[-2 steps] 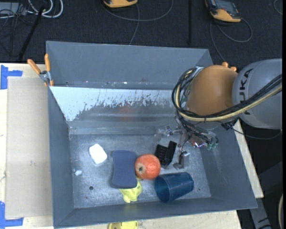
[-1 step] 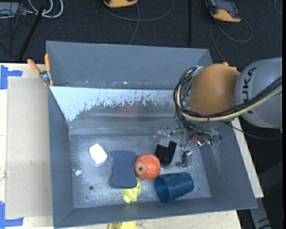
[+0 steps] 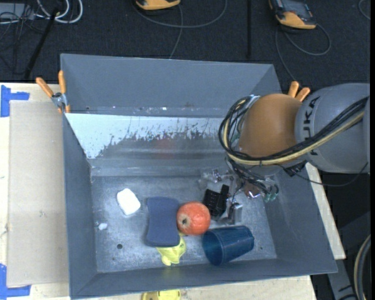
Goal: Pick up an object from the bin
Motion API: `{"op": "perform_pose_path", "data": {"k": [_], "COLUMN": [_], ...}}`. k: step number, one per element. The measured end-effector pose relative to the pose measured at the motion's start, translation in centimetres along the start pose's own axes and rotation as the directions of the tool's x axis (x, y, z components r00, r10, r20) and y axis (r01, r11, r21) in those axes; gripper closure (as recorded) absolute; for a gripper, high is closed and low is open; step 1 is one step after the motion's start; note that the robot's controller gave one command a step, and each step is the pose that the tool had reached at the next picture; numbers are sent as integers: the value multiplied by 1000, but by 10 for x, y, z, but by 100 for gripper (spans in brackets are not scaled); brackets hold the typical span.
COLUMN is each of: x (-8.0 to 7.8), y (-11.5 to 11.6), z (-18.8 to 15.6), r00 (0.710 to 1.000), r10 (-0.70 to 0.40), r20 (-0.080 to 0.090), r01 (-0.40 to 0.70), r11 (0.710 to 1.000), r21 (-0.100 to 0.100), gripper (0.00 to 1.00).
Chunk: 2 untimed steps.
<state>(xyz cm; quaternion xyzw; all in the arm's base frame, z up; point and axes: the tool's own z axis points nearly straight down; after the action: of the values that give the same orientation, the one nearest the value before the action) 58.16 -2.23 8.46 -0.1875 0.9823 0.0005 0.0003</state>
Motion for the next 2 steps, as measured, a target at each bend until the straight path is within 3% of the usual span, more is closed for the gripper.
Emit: {"op": "perform_pose_path", "data": {"k": [1, 2], "x": [-4, -4], "y": [-5, -5], "z": [10, 10], "r00": [901, 901], "r10": [-434, -433], "r20": [8, 8], "r01": [434, 433], "r11": [901, 902], "r21": [6, 6], "gripper": [100, 100]}}
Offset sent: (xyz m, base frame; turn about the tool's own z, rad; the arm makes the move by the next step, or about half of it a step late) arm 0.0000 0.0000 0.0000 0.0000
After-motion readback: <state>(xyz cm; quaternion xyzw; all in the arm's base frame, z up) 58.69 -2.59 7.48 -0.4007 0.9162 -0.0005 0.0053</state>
